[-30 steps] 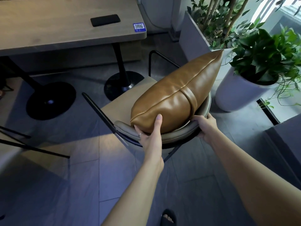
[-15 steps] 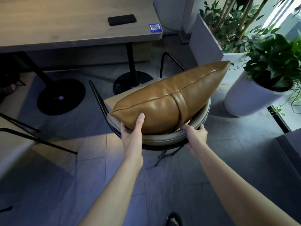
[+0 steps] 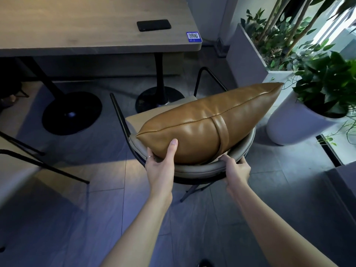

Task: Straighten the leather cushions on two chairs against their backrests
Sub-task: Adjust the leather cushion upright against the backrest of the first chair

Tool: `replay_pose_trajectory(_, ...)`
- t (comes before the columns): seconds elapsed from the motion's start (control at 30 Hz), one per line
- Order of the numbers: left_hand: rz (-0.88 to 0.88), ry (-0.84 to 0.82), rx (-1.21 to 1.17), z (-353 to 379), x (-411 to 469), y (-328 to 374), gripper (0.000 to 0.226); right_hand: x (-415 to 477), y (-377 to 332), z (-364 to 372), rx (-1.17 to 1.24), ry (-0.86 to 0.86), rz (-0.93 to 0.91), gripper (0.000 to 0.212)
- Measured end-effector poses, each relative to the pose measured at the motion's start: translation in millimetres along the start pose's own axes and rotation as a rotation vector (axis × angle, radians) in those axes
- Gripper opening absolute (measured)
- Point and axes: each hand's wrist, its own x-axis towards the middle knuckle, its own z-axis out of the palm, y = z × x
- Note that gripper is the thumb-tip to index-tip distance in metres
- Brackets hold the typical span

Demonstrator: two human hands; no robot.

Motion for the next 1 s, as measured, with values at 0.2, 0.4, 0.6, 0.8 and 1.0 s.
replay_pose_trajectory(0.2, 0.009, 0.002, -0.017, -5.5, 16.0, 6.1, 0.065, -4.2, 1.5, 12.0, 0.025, -0.043, -0.002, 0.066)
replay_pose_trajectory(0.4, 0.021, -0.011, -0.002, -21.0, 40.6, 27.1, 0.092, -23.8, -4.0, 37.3, 0.027, -0.072, 0.016, 0.1)
replay_pose_trajectory(0.6, 0.027, 0.01, 0.013, -37.8, 66.6, 47.8, 0.078, -32.5, 3.7, 66.4, -0.001, -0.062, -0.007, 0.095)
replay_pose_trajectory(0.8, 0.04, 0.003, 0.018, -59.4, 105.6, 73.1, 0.094, -43.0, 7.5, 112.6, -0.021, -0.071, 0.041, 0.099)
replay_pose_trajectory(1.0, 0.037, -0.011, 0.021, -69.7, 145.2, 94.7, 0.092, -48.8, 2.4, 156.5, -0.039, -0.084, 0.073, 0.104)
